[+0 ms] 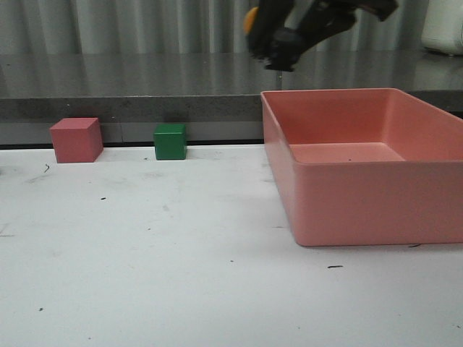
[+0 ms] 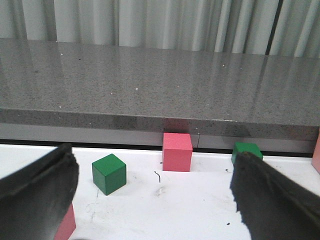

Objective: Place and stand button with both arms
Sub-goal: 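Close the right gripper on the button and lift it out, then carry the button toward the left arm and lower it onto the table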

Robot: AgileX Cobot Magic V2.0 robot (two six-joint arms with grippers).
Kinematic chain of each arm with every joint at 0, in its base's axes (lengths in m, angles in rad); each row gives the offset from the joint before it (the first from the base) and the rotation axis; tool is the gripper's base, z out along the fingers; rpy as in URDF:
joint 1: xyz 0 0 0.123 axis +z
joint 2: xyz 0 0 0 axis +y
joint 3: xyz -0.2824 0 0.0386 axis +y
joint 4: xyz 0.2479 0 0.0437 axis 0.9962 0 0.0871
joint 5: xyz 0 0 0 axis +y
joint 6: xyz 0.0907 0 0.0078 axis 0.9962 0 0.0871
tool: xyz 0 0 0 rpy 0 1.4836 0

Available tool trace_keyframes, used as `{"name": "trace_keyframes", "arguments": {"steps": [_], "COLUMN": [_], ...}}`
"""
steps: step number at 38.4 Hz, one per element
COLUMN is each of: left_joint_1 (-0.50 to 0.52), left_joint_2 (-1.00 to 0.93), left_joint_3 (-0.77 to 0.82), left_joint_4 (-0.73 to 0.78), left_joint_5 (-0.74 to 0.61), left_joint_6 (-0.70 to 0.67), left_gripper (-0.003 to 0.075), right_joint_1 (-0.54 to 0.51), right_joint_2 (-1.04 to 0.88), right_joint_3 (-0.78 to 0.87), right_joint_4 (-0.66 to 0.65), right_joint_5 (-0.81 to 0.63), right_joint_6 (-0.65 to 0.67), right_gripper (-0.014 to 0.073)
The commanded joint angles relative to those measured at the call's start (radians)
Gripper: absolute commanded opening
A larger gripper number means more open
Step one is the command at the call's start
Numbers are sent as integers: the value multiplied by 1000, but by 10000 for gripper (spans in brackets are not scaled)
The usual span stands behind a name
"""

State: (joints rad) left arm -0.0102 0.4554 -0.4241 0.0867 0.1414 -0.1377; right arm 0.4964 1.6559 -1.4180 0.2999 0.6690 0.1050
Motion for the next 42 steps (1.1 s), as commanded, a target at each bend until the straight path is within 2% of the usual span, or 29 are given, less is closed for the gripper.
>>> {"name": "trace_keyframes", "arguments": {"steps": [1, 9, 15, 20, 42], "left_joint_1": [1, 1, 1, 1, 1], "left_joint_2": [11, 11, 11, 11, 11], "left_joint_3": [-38, -38, -38, -38, -30], "left_joint_4": [1, 1, 1, 1, 1], "left_joint_5": [-84, -84, -84, -84, -73], "left_joint_6": [-5, -5, -5, -5, -5], "left_gripper": [600, 600, 600, 600, 600], "right_joint_1": [88, 200, 200, 182, 170], "right_joint_2": [6, 161, 275, 344, 436], "right_joint_3": [-34, -116, -135, -135, -135], "right_joint_4": [55, 160, 339, 402, 405], "right_joint_5": [-84, -125, -227, -255, -243], "right_joint_6": [-5, -4, -4, -3, -3], "right_gripper": [268, 268, 268, 268, 269]}}
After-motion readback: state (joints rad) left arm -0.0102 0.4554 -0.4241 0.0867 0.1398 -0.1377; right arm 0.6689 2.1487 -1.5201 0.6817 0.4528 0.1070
